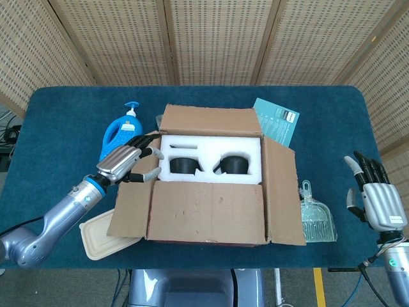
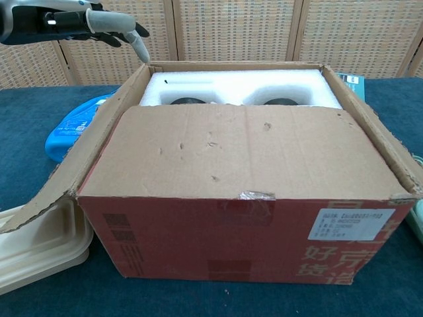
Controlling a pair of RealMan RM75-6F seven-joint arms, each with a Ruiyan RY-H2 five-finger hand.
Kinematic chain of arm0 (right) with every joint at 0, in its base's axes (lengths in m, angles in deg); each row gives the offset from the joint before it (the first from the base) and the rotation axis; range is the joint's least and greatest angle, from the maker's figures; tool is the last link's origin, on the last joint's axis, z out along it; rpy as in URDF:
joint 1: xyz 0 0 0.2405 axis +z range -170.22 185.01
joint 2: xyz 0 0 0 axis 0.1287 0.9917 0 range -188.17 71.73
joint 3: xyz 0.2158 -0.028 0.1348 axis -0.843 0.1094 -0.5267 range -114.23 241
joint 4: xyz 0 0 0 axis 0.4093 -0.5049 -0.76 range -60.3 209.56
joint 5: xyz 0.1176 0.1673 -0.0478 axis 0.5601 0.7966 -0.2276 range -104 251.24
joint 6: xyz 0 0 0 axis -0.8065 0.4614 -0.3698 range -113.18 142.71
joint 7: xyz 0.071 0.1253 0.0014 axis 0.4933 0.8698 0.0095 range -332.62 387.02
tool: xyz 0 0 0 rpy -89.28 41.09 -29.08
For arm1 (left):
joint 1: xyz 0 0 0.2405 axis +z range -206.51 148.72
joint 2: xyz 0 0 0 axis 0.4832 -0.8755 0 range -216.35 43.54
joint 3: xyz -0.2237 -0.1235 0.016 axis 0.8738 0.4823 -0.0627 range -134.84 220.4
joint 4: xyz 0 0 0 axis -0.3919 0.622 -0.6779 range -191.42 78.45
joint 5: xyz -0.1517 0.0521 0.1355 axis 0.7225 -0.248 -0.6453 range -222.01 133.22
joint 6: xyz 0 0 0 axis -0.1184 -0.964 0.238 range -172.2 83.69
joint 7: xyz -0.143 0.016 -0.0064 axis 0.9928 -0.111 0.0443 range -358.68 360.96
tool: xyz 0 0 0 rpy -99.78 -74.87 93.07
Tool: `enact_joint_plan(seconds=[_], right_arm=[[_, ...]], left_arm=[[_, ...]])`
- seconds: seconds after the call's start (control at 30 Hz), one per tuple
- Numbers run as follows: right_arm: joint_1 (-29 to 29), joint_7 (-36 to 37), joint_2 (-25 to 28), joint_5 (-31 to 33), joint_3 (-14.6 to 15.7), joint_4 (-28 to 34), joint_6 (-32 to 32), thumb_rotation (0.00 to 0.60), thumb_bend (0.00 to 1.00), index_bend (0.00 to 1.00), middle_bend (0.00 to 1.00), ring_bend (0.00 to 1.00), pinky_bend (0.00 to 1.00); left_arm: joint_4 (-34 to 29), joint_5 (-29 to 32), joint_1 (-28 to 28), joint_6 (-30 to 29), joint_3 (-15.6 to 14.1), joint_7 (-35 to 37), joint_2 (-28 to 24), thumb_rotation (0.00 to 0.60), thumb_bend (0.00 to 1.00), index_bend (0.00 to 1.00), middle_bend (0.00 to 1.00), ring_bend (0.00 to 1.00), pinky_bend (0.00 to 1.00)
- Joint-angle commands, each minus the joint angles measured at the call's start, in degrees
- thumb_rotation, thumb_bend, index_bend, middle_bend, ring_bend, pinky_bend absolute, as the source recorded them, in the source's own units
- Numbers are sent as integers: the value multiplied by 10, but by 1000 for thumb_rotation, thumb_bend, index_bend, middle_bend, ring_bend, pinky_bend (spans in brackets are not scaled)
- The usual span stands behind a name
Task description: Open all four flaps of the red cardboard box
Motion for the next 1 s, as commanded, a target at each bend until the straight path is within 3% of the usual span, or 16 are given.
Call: enact_joint_plan(seconds=[0.03,0.4,0.7,1.0], right_arm=[[-1,1,1,0,0,0,2,600,775,0,0,0,0],[-6,5,3,-1,0,0,7,600,775,0,0,0,0],[-10,10,3,0,1,-2,8,600,775,0,0,0,0],[-13,15,5,1,1,-5,11,600,775,0,0,0,0]], left_arm=[[-8,-19,6,-1,-3,18,-1,89,331,334,0,0,0],[-11,-80,4,-22,-33,-7,11,85,301,352,0,0,0],[-5,-67,-10,-39,-59,-74,45,86,293,352,0,0,0],[4,-45,-14,-62,-67,-109,68,85,294,352,0,0,0]])
